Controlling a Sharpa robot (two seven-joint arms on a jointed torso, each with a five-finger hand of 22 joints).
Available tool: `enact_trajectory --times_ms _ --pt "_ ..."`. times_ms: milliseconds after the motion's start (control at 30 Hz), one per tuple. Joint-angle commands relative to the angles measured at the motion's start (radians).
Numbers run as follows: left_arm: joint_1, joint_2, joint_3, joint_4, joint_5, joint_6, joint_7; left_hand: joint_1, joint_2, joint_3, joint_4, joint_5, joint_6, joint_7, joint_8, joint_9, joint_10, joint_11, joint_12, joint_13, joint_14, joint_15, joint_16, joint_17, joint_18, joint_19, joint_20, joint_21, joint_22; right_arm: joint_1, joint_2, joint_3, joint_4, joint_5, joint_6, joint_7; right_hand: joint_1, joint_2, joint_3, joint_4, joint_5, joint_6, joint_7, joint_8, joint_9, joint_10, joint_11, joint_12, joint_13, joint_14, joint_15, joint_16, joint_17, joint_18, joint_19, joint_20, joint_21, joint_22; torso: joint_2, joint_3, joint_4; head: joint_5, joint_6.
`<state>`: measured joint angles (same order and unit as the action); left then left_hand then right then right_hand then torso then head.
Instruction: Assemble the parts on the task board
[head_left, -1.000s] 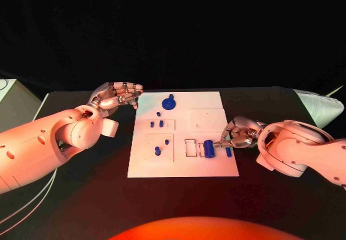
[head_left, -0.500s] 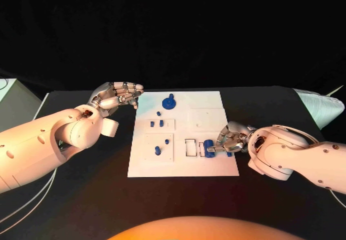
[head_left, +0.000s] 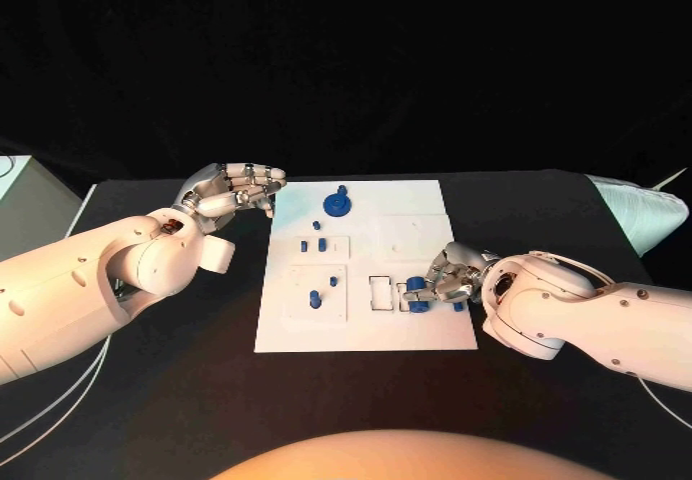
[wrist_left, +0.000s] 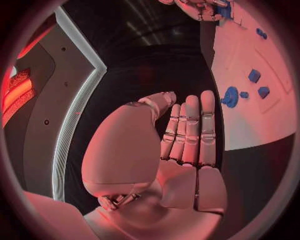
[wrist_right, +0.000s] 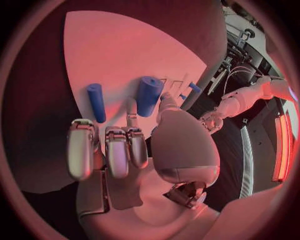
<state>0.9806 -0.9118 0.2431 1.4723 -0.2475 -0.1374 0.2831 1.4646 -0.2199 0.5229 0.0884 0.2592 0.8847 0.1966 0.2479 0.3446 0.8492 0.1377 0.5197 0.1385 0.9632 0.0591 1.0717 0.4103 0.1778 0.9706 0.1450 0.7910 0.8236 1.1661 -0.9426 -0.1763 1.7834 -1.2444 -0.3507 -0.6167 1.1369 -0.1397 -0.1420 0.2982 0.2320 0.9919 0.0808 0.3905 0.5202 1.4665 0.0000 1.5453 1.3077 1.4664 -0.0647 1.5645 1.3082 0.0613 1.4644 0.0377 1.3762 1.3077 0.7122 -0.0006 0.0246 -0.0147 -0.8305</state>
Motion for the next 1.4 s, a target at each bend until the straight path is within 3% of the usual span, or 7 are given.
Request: enact_trajectory --times_ms 33,200,467,667,833,1133,1400 --pt "-0.001 0.0 0.001 0.004 0.0 0.023 0.002 -0.004 0.004 0.0 0.006 0.002 -0.006 0.0 -0.002 -0.001 0.006 -0.001 0.004 -0.001 0.007 -0.001 0.003 0.0 0.007 0.006 0.0 0.003 -0.001 -0.006 0.006 -0.002 -0.01 0.0 -0.004 -0.022 -0.003 -0.004 -0.003 -0.001 -0.003 -0.007 0.001 -0.009 -0.006 0.079 0.005 -0.006 0.23 0.104 0.002 0.006 0.263 -0.014 0.045 0.002 -0.006 0.096 -0.001 -0.001 -0.0006 -0.002 -0.001" --pt "-0.001 0.0 0.001 0.004 0.0 0.025 0.002 -0.004 0.004 0.0 0.006 0.003 -0.006 0.0 -0.002 -0.001 0.007 -0.001 0.005 -0.002 0.007 -0.001 0.003 0.0 0.007 0.007 0.0 0.003 -0.001 -0.008 0.009 -0.002 -0.011 0.006 -0.002 -0.025 0.043 0.008 0.012 -0.003 0.045 -0.004 0.002 -0.008 -0.005 0.078 0.007 -0.007 0.23 0.104 0.004 0.006 0.263 -0.014 0.045 0.004 -0.004 0.1 -0.001 0.0 -0.0003 -0.001 -0.001" --pt "-0.001 -0.002 0.001 0.005 0.0 0.026 0.001 -0.003 0.004 0.001 0.005 0.003 -0.006 0.0 -0.002 -0.001 0.007 -0.001 0.005 -0.002 0.007 -0.002 0.003 0.0 0.007 0.007 0.0 0.003 -0.001 -0.008 -0.002 -0.002 -0.004 0.056 -0.04 -0.024 0.093 0.044 0.032 -0.006 0.215 0.009 -0.005 -0.007 -0.007 0.08 0.0 -0.007 0.232 0.104 -0.001 0.006 0.263 -0.015 0.046 0.0 -0.001 0.107 0.0 -0.0005 -0.0004 -0.001 0.001" --pt "-0.001 -0.003 0.001 0.005 0.0 0.026 0.0 -0.001 0.003 0.001 0.004 0.003 -0.006 0.0 -0.002 -0.002 0.007 -0.001 0.005 -0.002 0.007 -0.002 0.002 -0.001 0.007 0.007 0.0 0.003 -0.001 -0.006 -0.024 -0.002 0.013 0.111 -0.077 -0.02 0.124 0.041 0.046 -0.007 0.295 0.01 -0.005 -0.016 -0.015 0.081 0.0 -0.007 0.233 0.104 -0.002 0.006 0.263 -0.016 0.047 0.0 0.0 0.111 -0.001 -0.0007 -0.0009 0.0 0.001" --pt "-0.001 -0.003 0.001 0.005 0.0 0.028 -0.001 0.001 0.003 0.002 0.003 0.004 -0.006 0.0 -0.002 -0.002 0.007 -0.001 0.005 -0.002 0.007 -0.002 0.002 -0.001 0.007 0.007 0.0 0.003 -0.001 0.012 -0.043 -0.001 0.034 0.164 -0.09 -0.019 0.137 0.039 0.061 -0.006 0.345 0.013 -0.005 -0.022 -0.021 0.081 0.0 -0.008 0.234 0.104 -0.002 0.006 0.263 -0.016 0.047 -0.001 -0.001 0.112 -0.001 -0.001 -0.001 -0.002 0.003" --pt "-0.001 -0.003 0.001 0.005 -0.001 0.03 -0.002 0.001 0.003 0.002 0.003 0.004 -0.006 0.0 -0.002 -0.002 0.007 -0.001 0.005 -0.002 0.007 -0.002 0.002 -0.001 0.007 0.007 0.0 0.003 -0.001 0.045 -0.057 0.0 0.072 0.227 -0.094 -0.017 0.137 0.039 0.065 -0.006 0.355 0.014 -0.005 -0.024 -0.023 0.081 0.0 -0.008 0.234 0.104 -0.002 0.006 0.263 -0.016 0.047 -0.001 0.001 0.113 -0.001 -0.0009 -0.0012 -0.003 0.002" --pt "-0.001 -0.002 0.001 0.006 -0.001 0.034 -0.003 0.002 0.003 0.003 0.003 0.004 -0.005 0.0 -0.001 -0.002 0.007 -0.001 0.005 -0.003 0.007 -0.002 0.002 -0.001 0.007 0.008 -0.001 0.004 -0.001 0.049 0.001 0.0 0.068 0.195 -0.087 -0.006 0.134 0.038 0.065 -0.005 0.351 0.013 -0.004 -0.026 -0.024 0.079 0.001 -0.011 0.231 0.104 -0.002 0.006 0.263 -0.015 0.046 0.0 -0.002 0.111 0.001 -0.0002 0.0003 -0.005 0.001"
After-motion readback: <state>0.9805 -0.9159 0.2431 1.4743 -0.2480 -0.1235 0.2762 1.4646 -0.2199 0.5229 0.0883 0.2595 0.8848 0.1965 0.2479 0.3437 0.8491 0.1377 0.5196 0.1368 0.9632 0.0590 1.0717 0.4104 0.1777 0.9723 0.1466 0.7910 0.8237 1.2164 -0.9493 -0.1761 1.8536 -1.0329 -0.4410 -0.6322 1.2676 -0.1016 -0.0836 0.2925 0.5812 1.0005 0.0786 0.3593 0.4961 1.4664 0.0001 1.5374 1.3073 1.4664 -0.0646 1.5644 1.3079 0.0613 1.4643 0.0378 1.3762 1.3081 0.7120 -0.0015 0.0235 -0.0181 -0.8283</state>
